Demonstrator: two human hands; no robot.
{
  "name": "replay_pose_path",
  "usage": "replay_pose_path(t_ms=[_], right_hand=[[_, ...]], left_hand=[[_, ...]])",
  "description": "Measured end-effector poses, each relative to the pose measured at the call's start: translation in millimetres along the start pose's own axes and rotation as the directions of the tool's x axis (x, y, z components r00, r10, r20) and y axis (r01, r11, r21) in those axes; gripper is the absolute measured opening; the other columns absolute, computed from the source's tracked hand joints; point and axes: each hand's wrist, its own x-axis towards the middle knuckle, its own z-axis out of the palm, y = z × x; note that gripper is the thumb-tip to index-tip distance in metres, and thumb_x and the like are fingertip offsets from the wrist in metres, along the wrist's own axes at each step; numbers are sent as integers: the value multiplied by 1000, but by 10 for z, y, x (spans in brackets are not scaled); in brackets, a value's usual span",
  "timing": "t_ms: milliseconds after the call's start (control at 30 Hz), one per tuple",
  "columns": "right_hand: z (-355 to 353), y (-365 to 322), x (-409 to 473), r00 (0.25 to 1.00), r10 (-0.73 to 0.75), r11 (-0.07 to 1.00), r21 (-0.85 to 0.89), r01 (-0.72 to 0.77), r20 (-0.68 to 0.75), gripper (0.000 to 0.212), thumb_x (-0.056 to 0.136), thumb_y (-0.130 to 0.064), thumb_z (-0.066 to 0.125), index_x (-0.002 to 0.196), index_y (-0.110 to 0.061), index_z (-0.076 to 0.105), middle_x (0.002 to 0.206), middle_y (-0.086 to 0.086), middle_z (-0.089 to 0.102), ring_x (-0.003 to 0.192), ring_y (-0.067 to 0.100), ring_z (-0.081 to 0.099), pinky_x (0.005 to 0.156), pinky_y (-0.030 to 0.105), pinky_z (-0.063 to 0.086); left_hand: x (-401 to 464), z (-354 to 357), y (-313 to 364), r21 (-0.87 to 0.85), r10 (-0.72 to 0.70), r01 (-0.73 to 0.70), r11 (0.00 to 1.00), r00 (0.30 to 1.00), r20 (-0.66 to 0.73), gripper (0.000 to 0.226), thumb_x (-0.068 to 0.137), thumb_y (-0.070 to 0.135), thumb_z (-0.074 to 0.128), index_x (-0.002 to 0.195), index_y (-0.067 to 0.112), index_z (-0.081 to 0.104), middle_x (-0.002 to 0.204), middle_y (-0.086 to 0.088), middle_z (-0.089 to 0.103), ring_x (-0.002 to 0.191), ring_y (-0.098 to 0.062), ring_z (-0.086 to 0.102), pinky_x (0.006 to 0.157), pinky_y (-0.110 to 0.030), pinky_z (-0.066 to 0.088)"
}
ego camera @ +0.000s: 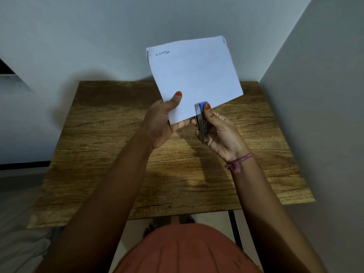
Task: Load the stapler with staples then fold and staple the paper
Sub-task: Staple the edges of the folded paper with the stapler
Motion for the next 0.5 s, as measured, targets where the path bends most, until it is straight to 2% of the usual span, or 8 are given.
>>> replay_pose_path(t_ms=[233,367,433,500], right_hand=[[-8,15,4,1000,12,999,38,-12,-6,38,74,-36,68,99,-8,64,80,7,72,70,12,65,59,21,53],[-10,40,5,1000,14,998,57,-13,-14,30,74,-33,68,93,-10,67,81,8,72,72,14,62,58,21,53],[-4,45,5,1000,8,998,67,-7,-15,30,75,-32,67,94,-9,66,81,7,72,71,13,64,57,21,53],[11,46,-3,1000,0,998,70,1,-18,32,75,-32,67,96,-8,64,79,8,71,67,13,63,57,21,52]], left_hand=[[9,11,44,61,-2,3,998,1000,-9,19,95,17,54,113,12,56,117,-10,65,107,-29,64,78,-44,59],[29,-11,40,82,2,-1,997,1000,-4,24,94,19,55,117,10,56,115,-10,67,106,-28,65,75,-41,59],[31,-23,29,62,14,-18,998,998,59,25,94,23,56,116,12,57,112,-7,70,107,-27,65,77,-41,58],[16,-29,-14,4,58,-60,998,978,198,37,88,36,62,118,15,57,117,-7,67,111,-28,61,82,-42,54]])
